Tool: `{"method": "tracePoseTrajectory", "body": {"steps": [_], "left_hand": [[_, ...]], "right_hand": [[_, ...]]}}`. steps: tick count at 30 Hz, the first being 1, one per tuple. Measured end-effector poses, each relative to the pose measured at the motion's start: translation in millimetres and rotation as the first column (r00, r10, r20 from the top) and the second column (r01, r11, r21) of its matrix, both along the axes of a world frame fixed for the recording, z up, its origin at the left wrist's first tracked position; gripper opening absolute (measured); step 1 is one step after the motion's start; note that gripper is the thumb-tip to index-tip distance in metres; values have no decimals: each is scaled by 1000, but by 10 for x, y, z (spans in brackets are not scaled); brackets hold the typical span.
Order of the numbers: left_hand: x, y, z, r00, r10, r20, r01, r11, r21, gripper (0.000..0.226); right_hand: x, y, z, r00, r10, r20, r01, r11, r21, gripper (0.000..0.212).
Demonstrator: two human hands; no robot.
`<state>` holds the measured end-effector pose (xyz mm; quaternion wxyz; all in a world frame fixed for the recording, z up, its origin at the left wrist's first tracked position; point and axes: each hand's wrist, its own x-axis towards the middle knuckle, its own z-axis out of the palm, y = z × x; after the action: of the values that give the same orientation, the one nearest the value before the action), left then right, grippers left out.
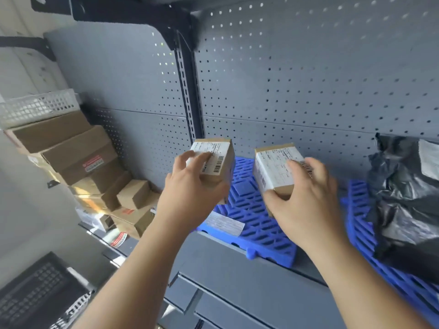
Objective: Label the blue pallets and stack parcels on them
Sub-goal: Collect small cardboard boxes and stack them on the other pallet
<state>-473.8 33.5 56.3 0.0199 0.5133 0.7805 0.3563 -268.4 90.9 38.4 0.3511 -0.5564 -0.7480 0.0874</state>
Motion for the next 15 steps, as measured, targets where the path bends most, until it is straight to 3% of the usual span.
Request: {"method": "tracePoseTrajectory", "body": {"steps": [7, 15], "left_hand": [[-355, 614, -29, 971, -238, -38, 236, 971, -45, 63], [-578, 838, -185, 930, -366, 28, 366, 930, -12, 74]], "right_hand": [[-313, 232, 36, 983, -181, -15, 180, 982, -62, 69], [-600, 234, -70, 946, -312, 83, 318, 945, -74, 69]]}}
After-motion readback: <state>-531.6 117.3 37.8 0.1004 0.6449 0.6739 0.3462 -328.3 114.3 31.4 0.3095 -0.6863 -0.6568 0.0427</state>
